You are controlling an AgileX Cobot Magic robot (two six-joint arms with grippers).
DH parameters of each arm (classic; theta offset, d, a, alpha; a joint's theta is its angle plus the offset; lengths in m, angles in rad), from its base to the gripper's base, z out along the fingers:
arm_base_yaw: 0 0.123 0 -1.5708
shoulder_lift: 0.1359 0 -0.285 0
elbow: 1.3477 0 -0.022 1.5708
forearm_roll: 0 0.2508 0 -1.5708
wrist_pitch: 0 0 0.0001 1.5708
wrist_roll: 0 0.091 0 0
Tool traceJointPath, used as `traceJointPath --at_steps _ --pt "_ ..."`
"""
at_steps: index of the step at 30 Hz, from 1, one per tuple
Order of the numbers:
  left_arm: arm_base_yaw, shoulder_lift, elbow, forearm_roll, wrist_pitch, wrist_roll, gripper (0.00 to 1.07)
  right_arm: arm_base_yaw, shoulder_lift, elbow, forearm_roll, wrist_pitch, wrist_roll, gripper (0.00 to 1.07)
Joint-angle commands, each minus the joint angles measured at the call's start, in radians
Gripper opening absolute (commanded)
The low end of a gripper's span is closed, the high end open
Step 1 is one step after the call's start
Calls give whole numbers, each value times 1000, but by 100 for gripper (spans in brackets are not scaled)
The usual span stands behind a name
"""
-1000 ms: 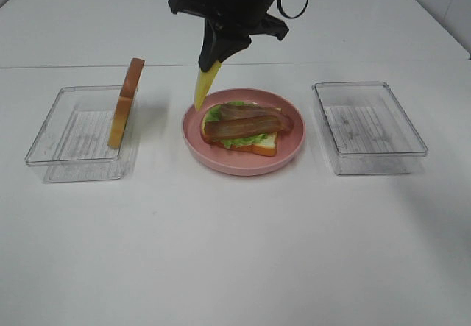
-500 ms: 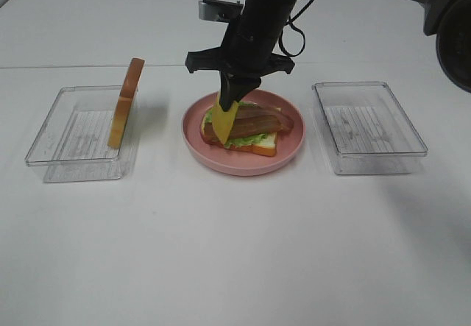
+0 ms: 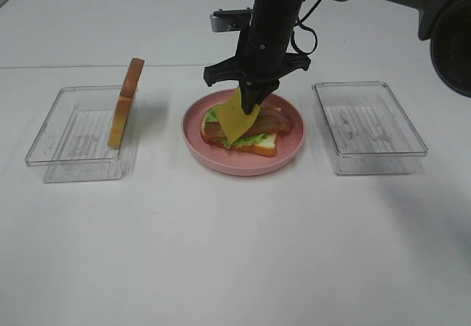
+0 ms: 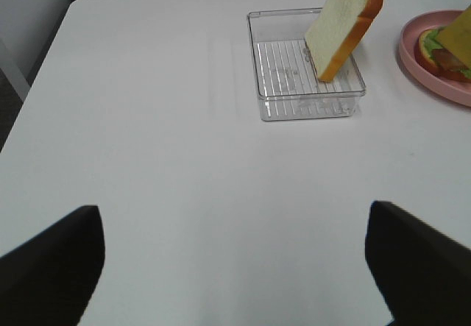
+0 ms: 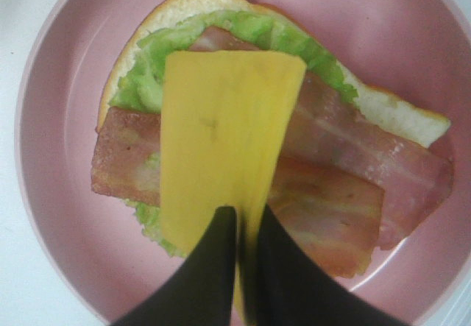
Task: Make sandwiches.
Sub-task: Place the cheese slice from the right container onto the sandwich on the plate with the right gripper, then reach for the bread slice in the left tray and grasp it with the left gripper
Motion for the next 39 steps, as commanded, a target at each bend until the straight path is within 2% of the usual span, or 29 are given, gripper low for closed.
traceJointPath --at_steps 1,2,3,4,5,6,15,17,20,24,27,29,31,32,33,34,35,36,37,38,39 --pt "5 -20 2 -2 -3 1 88 3 3 0 -1 14 1 49" --pt "5 -20 2 -2 -3 1 88 3 3 0 -1 14 1 49" --pt "5 -20 2 -2 -3 1 88 3 3 0 -1 14 1 76" --pt "5 -20 2 -2 -3 1 88 3 2 0 -1 16 1 86" --pt "5 -20 2 -2 -3 1 88 3 2 0 -1 16 1 86" --pt "5 -20 2 -2 -3 1 88 3 -4 -2 -5 23 0 97" --pt "5 -20 2 -3 -3 1 88 3 -99 -34 -114 111 3 99" --pt "5 -18 2 -3 -3 1 88 3 -187 -35 -162 151 16 99" --pt "5 -16 2 -3 -3 1 88 3 -206 -35 -168 160 20 99" --pt "5 -14 2 -3 -3 1 88 3 -339 -21 -195 178 37 99" --pt "5 -14 2 -3 -3 1 88 3 -361 -7 -202 178 43 99" --pt "5 -14 2 -3 -3 1 88 3 -473 103 -255 178 58 99" --pt "5 -14 2 -3 -3 1 88 1 -498 134 -264 178 61 99" --pt "5 -14 2 -3 -3 1 88 1 -555 217 -268 178 77 99" --pt "5 -14 2 -3 -3 1 88 1 -555 217 -268 178 77 99" --pt "5 -14 2 -3 -3 1 88 -11 -616 301 -260 178 82 99" --pt "5 -14 2 -3 -3 1 88 -11 -616 301 -260 178 82 99" --pt "5 -14 2 -3 -3 1 88 -11 -645 336 -260 178 92 99" --pt "5 -14 2 -3 -3 1 88 -28 -701 417 -261 175 106 99" --pt "5 -14 2 -3 -3 1 88 -28 -701 417 -261 175 106 99" --pt "5 -14 2 -3 -3 1 88 -33 -731 462 -253 170 111 99"
